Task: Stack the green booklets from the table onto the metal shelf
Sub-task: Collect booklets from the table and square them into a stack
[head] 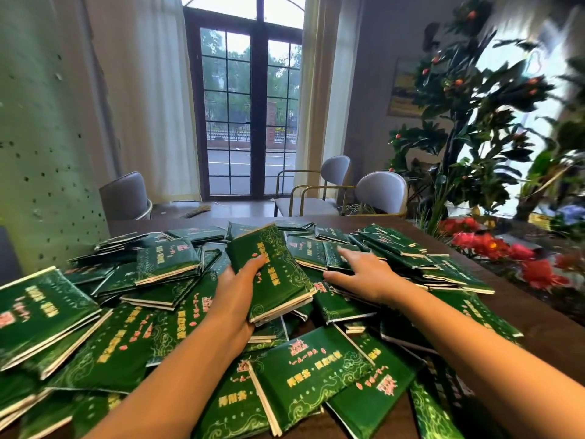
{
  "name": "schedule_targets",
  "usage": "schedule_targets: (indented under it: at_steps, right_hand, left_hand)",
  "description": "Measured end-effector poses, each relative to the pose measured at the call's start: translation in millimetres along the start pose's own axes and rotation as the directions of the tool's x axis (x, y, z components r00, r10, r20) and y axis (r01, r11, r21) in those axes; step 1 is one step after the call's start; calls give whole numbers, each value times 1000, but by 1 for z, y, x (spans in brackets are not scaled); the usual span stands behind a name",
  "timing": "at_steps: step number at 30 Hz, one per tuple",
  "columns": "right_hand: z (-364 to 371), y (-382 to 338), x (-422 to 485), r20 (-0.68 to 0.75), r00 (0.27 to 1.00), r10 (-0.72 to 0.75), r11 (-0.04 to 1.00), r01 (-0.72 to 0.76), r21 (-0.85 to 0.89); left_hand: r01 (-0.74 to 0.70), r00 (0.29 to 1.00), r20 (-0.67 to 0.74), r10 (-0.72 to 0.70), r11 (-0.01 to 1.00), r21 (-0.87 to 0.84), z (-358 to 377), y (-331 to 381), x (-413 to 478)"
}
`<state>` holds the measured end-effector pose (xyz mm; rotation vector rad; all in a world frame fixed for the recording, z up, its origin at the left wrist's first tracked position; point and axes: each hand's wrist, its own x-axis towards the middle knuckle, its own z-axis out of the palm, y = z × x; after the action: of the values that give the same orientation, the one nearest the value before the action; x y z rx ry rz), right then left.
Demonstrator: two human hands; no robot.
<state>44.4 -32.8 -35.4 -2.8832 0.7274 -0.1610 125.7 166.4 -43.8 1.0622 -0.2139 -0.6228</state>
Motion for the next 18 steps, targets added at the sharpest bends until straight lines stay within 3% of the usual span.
schedule_targets:
  at_steps: [11, 18]
  right_hand:
    - [-6, -6, -32, -201, 968, -150, 976, 112, -188]
    - [-1, 4, -38, -405, 867, -291, 953, 226, -201]
  left_hand:
    - [-9, 1000, 13, 9, 1000, 8, -1, -1, 1]
    - [-6, 1000, 18, 6, 1000, 17, 0, 0, -1]
